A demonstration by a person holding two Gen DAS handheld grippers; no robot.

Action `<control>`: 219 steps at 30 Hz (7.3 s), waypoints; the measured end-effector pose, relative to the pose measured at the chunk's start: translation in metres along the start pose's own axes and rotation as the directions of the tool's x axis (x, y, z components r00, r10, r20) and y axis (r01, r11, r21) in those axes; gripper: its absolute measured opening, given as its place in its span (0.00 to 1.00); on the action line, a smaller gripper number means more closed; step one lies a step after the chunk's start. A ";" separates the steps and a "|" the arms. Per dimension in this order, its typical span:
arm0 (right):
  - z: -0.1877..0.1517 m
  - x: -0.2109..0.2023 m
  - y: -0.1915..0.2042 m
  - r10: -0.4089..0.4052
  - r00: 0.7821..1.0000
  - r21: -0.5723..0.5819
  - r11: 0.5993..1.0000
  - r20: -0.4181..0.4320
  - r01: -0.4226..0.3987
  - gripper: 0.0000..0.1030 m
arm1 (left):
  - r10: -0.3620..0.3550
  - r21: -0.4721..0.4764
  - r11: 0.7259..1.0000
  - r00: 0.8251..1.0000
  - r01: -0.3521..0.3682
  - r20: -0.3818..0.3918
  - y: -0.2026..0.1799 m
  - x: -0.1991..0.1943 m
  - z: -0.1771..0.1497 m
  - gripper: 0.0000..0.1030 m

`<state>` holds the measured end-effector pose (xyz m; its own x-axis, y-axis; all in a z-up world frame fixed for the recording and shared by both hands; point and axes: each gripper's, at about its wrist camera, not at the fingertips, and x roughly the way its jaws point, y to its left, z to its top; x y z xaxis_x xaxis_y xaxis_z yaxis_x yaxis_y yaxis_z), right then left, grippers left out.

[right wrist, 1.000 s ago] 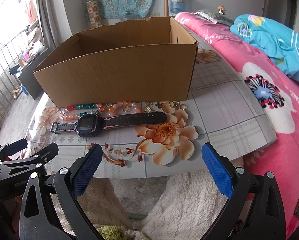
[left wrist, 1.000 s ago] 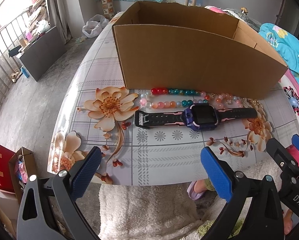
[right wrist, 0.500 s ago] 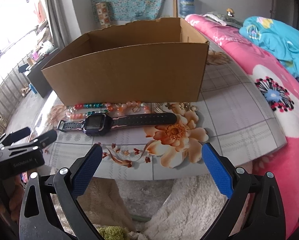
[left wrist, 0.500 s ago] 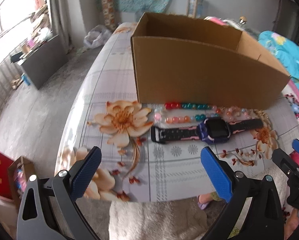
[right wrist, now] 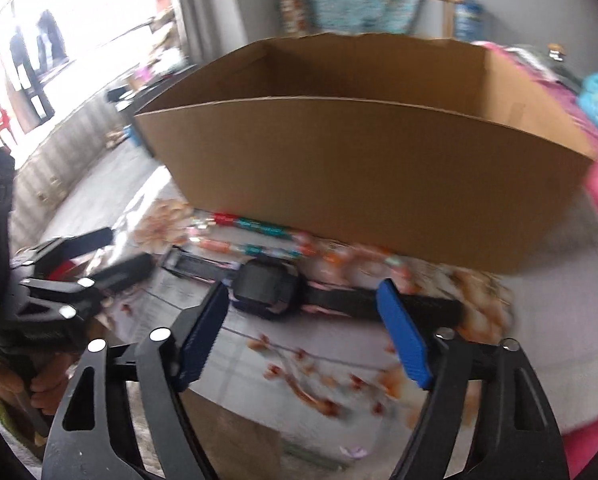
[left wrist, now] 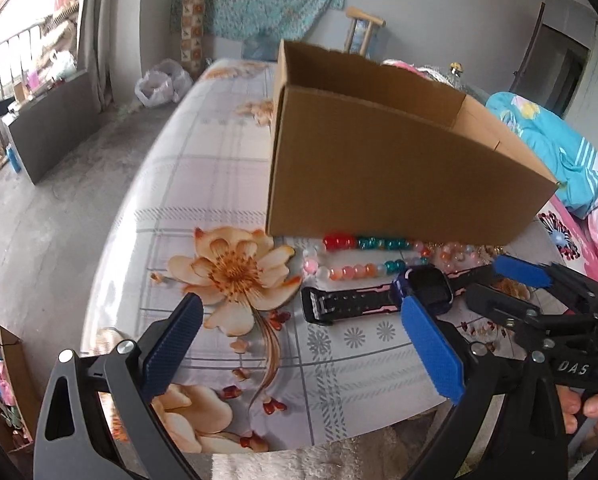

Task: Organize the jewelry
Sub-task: 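Close the right tool on the watch strap while the left tool grips the watch face, then lift the black watch with both tools and carry it over the box, then open both tools to drop the watch into the box and withdraw, then move both tools down to the multicolour bead bracelet beside the box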

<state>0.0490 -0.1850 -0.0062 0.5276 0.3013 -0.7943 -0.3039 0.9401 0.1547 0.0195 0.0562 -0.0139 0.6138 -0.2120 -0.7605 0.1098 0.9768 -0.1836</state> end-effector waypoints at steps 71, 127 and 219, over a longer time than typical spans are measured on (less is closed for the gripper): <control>-0.043 -0.025 -0.092 -0.109 0.994 0.304 0.946 -0.019 0.109 0.55 | 0.034 0.100 0.995 0.995 -0.024 -0.090 -0.046 0.027 -0.002 0.11; 0.222 0.100 -0.090 0.194 0.960 0.307 0.943 -0.200 -0.127 0.20 | 0.135 0.184 0.979 0.963 -0.093 -0.234 -0.055 0.119 0.233 0.10; 0.017 -0.004 -0.011 0.056 0.990 0.141 0.987 0.126 -0.074 0.85 | 0.108 0.173 0.981 0.985 -0.084 -0.133 -0.042 0.054 0.003 0.90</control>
<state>0.0634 -0.1942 0.0053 0.6057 0.3714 -0.7037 -0.2271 0.9283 0.2945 0.0501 0.0035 -0.0451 0.5128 -0.1076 -0.8518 0.1918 0.9814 -0.0085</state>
